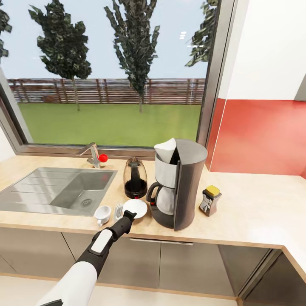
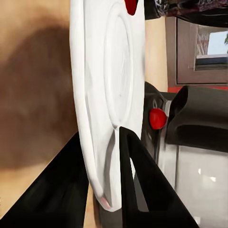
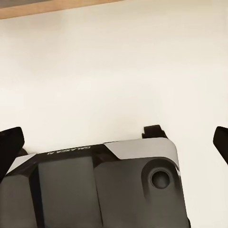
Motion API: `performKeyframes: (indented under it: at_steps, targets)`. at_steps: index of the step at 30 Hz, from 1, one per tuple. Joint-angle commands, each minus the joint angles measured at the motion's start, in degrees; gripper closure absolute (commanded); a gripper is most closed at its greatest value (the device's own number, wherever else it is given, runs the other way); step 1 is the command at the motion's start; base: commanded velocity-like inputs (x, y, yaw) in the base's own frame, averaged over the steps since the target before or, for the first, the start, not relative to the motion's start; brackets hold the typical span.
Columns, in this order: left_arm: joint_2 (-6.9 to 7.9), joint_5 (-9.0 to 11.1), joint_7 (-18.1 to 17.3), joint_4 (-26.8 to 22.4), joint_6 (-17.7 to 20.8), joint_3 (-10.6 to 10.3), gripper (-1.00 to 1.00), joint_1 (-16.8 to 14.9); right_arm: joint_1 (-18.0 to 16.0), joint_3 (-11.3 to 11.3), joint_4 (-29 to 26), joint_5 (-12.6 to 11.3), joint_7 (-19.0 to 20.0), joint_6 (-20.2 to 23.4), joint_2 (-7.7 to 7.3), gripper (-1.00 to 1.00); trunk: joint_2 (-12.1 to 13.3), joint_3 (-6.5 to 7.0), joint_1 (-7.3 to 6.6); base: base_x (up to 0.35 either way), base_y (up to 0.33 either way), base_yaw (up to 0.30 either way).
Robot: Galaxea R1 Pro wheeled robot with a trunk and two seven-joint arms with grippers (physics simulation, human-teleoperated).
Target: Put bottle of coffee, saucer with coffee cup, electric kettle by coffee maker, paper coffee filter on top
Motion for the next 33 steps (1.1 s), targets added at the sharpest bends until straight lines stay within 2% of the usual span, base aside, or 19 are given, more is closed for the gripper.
performKeyframes:
  at_steps: [1, 2, 3, 12, 33]
  targets:
    - [-0.07, 0.22, 0.05, -0.03, 0.54, 0.43, 1.0, -0.06, -0.03, -0.27, -0.1, 0.09, -0.17, 0.23, 0.02, -1.0, -0.13, -0.13, 0.04, 0.0, 0.0, 0.0]
    - [-0.07, 0.22, 0.08, -0.03, 0.53, 0.43, 1.0, -0.06, -0.03, -0.27, -0.1, 0.07, -0.17, 0.23, 0.02, -1.0, -0.13, -0.13, 0.04, 0.0, 0.0, 0.0]
    - [-0.07, 0.22, 0.06, -0.03, 0.56, 0.45, -1.0, -0.06, -0.03, -0.27, -0.1, 0.08, -0.17, 0.23, 0.02, -1.0, -0.13, -0.13, 0.04, 0.0, 0.0, 0.0]
    - [-0.07, 0.14, 0.04, -0.03, 0.74, 0.44, -1.0, -0.06, -0.03, -0.27, -0.1, 0.07, -0.17, 0.23, 0.02, -1.0, -0.13, -0.13, 0.04, -0.032, 0.0, 0.0]
    - [-0.07, 0.2, -0.2, -0.08, 0.9, 0.51, -1.0, 0.02, -0.03, -0.27, -0.1, 0.08, -0.17, 0.23, 0.02, -1.0, -0.13, -0.13, 0.04, -0.325, 0.0, 0.0]
